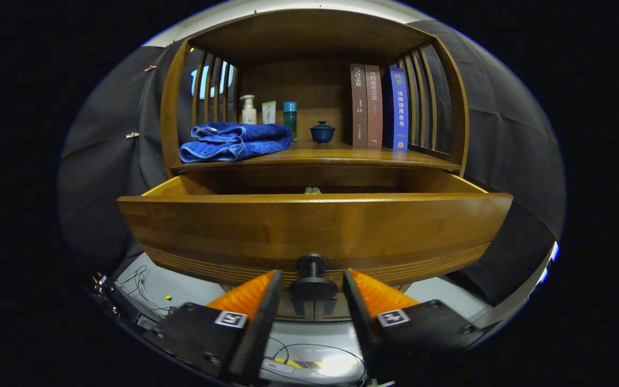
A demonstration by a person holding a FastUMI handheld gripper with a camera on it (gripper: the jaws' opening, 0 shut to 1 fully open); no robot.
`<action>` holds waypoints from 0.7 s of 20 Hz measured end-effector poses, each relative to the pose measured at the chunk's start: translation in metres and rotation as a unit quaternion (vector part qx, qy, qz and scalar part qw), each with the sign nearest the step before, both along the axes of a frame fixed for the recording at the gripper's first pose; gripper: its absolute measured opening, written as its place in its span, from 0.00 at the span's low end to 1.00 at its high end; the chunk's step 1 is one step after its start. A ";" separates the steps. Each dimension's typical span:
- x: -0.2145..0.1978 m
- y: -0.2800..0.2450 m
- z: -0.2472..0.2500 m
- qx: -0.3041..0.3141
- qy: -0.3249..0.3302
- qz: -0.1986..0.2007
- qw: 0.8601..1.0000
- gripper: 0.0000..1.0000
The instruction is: Pull open the drawer, take out the items inside it, and place them on the countertop above the cabinet.
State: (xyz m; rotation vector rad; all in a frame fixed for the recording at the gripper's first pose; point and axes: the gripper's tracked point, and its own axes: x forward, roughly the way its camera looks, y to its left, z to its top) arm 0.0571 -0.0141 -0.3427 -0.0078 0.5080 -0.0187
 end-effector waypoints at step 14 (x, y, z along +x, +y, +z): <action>-0.051 -0.003 -0.004 0.008 0.034 -0.005 0.999 0.38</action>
